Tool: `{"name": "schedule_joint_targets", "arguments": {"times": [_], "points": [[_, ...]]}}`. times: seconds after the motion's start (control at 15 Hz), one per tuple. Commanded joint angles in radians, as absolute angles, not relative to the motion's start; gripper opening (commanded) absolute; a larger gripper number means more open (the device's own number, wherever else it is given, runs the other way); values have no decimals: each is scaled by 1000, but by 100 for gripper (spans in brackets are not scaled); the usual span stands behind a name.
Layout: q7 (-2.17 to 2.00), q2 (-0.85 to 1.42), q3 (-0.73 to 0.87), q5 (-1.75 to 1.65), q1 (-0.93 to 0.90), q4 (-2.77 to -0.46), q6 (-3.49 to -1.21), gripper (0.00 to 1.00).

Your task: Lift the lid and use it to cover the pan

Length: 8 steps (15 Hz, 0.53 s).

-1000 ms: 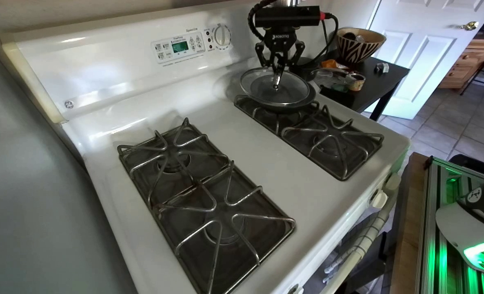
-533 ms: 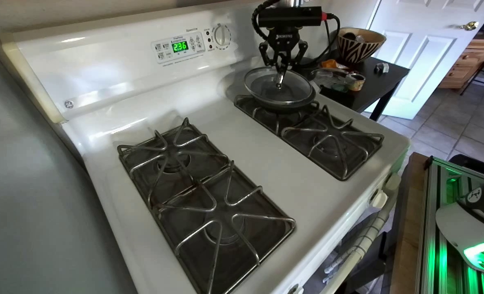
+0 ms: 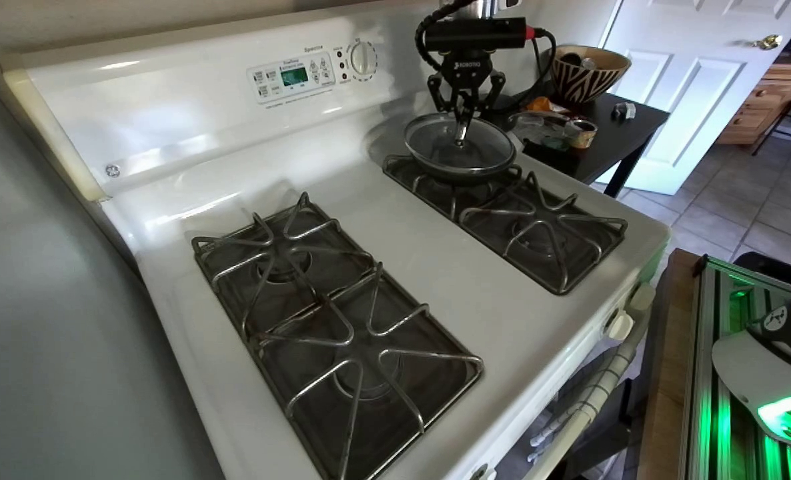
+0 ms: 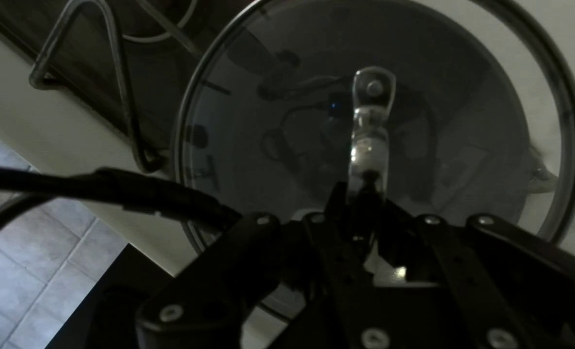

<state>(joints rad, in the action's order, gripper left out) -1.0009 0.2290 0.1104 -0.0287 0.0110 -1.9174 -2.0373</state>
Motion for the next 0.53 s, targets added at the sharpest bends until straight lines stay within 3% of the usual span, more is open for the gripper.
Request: {"name": "schedule_joint_targets", "arguments": {"times": [0.0, 0.47], "points": [[-1045, 235, 116, -28, 13, -1913, -2053, 0], [-1052, 246, 119, -13, 14, -1906, -2069, 0]]}}
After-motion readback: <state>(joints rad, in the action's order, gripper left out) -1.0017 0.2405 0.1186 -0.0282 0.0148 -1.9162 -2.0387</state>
